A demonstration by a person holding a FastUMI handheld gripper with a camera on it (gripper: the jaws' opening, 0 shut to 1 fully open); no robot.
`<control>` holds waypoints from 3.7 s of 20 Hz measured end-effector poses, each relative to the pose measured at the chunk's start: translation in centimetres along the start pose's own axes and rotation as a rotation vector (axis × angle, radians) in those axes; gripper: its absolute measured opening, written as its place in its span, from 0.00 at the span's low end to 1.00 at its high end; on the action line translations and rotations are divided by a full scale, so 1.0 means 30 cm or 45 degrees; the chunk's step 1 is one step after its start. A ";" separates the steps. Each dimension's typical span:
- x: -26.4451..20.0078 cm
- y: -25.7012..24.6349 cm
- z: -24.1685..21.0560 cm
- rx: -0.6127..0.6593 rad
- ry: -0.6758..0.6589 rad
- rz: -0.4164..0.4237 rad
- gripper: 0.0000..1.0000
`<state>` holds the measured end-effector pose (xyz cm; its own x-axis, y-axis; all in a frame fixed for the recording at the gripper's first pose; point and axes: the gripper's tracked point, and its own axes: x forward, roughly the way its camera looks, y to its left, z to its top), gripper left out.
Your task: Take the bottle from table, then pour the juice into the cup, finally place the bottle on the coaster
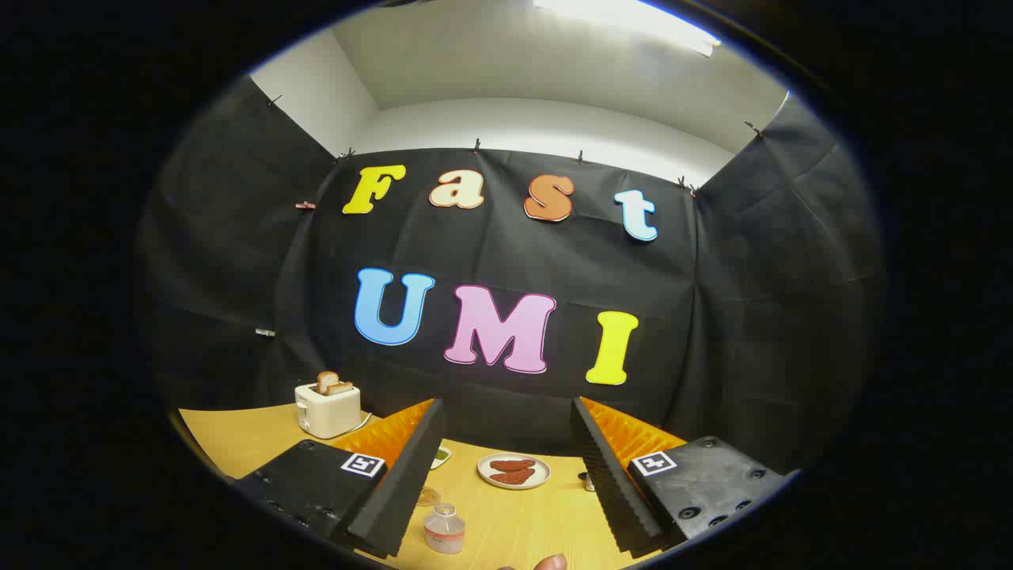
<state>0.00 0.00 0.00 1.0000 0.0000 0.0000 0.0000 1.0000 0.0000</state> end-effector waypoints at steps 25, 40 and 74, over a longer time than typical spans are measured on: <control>0.028 0.148 -0.352 0.100 0.100 0.130 0.97; 0.066 0.291 -0.976 0.192 0.311 0.142 0.97; 0.165 0.512 -0.841 -1.274 0.337 0.301 0.68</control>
<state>4.94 15.36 -25.23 0.9427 0.0736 -0.3253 -0.3148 0.5191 -0.7946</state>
